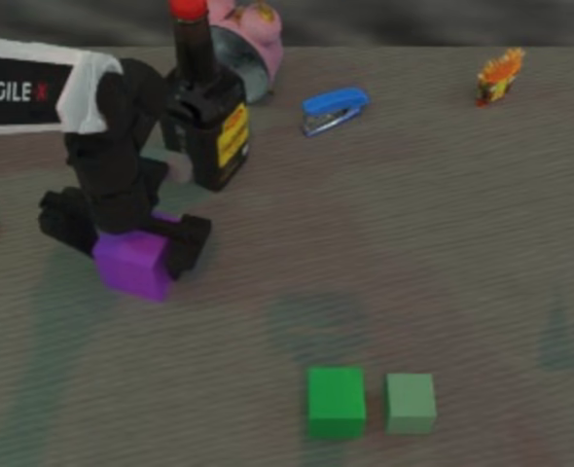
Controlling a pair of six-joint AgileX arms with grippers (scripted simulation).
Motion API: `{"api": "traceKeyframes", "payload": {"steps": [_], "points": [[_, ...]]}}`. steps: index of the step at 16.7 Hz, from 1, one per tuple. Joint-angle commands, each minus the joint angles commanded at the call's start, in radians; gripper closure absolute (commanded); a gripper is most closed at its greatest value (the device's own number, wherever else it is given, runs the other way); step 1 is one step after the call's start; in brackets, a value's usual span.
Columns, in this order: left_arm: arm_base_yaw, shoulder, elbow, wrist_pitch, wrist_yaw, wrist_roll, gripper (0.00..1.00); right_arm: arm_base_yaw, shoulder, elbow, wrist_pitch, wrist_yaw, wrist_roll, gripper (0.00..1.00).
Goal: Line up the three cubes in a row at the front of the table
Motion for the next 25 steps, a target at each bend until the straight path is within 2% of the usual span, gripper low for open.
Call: {"api": "traceKeyframes", "payload": {"steps": [2,15,25], "points": [[0.000,0.000,0.000,0.000,0.000,0.000,0.00,0.000,0.000,0.000,0.000,0.000,0.000,0.00],[0.000,0.000,0.000,0.000,0.000,0.000,0.98,0.000,0.000,0.000,0.000,0.000,0.000,0.00],[0.001,-0.008,0.004,-0.006,0.000,0.001,1.00,0.000,0.000,0.000,0.000,0.000,0.000,0.00]]}}
